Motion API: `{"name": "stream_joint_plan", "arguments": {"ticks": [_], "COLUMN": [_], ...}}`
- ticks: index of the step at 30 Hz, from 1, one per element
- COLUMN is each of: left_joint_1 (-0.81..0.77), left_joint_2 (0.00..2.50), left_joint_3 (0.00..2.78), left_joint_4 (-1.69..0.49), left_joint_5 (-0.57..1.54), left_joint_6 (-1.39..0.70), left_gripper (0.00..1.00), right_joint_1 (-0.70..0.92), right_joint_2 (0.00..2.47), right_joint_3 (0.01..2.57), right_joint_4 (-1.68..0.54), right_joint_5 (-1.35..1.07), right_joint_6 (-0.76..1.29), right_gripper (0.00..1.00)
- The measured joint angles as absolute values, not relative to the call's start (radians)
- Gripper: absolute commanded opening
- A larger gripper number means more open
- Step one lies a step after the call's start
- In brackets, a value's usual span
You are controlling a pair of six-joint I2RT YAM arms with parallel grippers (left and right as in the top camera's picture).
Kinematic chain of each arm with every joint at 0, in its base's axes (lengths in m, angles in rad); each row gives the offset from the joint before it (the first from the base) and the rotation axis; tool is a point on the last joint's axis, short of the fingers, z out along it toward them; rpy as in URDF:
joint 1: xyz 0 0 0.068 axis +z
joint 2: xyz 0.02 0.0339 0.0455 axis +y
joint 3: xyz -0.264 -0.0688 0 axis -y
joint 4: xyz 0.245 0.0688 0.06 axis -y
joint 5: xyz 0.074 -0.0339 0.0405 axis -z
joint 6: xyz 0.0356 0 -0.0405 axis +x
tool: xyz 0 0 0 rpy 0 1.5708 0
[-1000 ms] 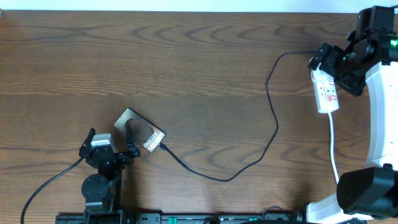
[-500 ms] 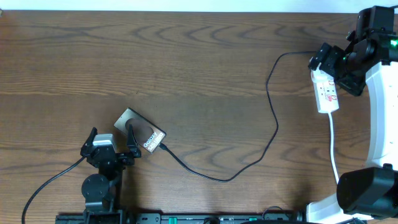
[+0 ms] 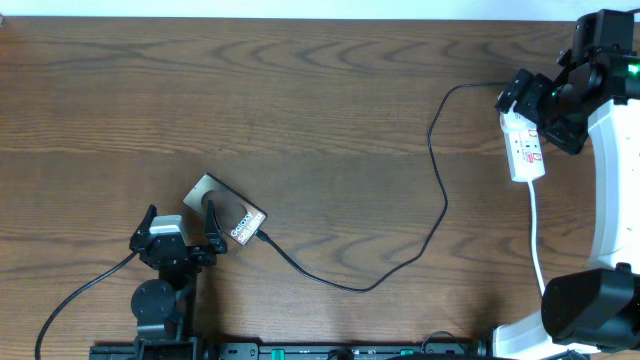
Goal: Plug charger to phone and switch on socket
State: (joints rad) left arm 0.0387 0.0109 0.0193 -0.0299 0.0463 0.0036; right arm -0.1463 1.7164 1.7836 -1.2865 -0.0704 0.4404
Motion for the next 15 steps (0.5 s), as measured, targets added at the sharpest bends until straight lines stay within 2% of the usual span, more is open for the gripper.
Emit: {"name": "stream_joint_plan", "arguments": {"ticks": [15], "left_joint_1": [0.039], "left_joint_2": [0.011], "left_joint_3": [0.019], "left_joint_4": [-0.03], "left_joint_5": [0.047], "left_joint_6": [0.003], "left_gripper": [0.94], "right_joint_1": [-0.146], "right_joint_2": [1.716], "right_joint_3": [1.784], "right_joint_4": [-1.268], "right_joint_5": [-0.024], "right_joint_6": [0.441], "right_gripper": [0.99]}}
